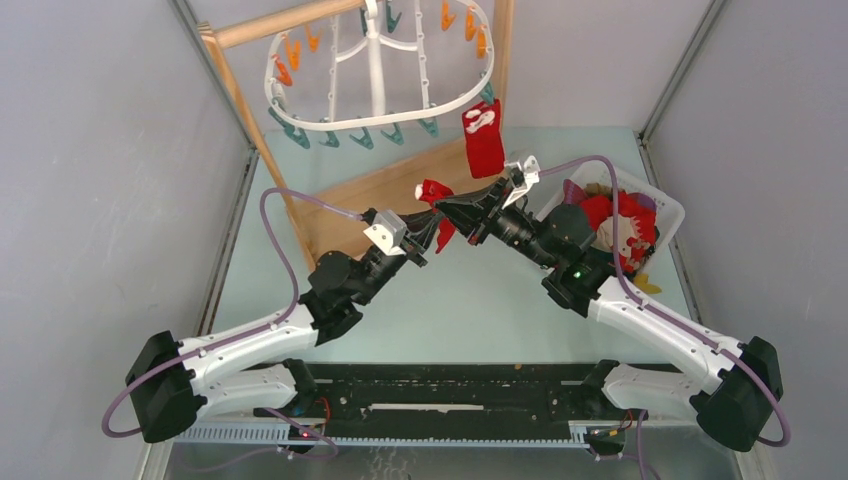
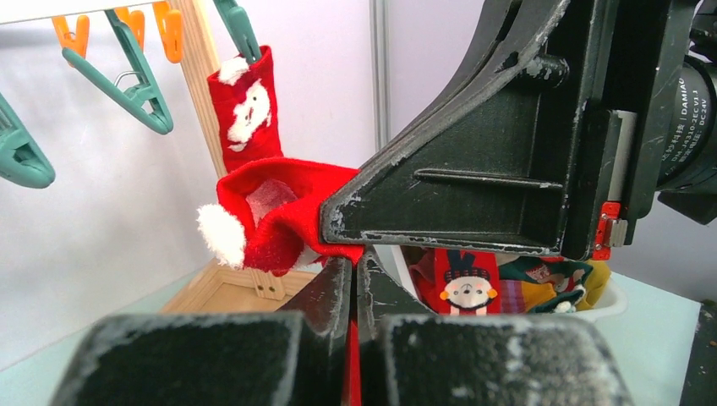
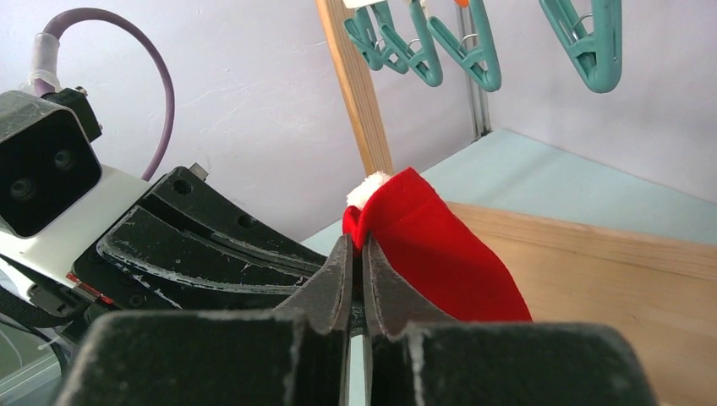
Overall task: Clip the socks to the hanger
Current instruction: Open the clamp at the hanger.
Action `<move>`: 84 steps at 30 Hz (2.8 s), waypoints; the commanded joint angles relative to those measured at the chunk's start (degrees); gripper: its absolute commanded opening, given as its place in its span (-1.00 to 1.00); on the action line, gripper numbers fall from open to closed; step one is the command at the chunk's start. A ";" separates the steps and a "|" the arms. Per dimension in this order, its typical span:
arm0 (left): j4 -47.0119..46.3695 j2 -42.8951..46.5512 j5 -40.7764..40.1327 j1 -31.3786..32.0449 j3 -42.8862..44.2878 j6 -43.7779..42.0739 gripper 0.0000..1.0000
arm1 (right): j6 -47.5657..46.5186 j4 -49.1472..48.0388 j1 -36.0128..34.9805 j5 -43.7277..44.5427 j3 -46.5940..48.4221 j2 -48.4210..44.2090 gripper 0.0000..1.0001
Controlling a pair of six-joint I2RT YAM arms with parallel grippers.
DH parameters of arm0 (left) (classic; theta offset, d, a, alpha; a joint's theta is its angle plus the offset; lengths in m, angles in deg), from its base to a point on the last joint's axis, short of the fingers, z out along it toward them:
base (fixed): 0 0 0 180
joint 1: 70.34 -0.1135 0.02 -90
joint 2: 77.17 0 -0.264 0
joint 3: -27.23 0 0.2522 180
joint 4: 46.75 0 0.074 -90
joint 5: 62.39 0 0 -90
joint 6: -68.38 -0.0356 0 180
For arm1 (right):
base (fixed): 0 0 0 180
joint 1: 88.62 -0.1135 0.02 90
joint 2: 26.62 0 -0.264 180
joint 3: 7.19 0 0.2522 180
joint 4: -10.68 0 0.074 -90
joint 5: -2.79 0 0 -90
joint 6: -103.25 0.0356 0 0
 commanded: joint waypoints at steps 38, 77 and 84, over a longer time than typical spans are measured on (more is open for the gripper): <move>19.87 11.97 6.17 -14.56 9.33 28.45 0.96 | -13.41 -0.29 10.30 -18.20 -1.63 -2.33 -1.00; 33.07 10.08 6.34 -21.84 13.83 51.06 1.00 | -17.17 6.10 14.13 -22.49 -7.45 -11.89 -1.00; 37.34 10.26 8.17 -21.85 15.79 49.59 0.97 | -18.57 6.94 15.01 -22.97 -9.31 -14.14 -1.00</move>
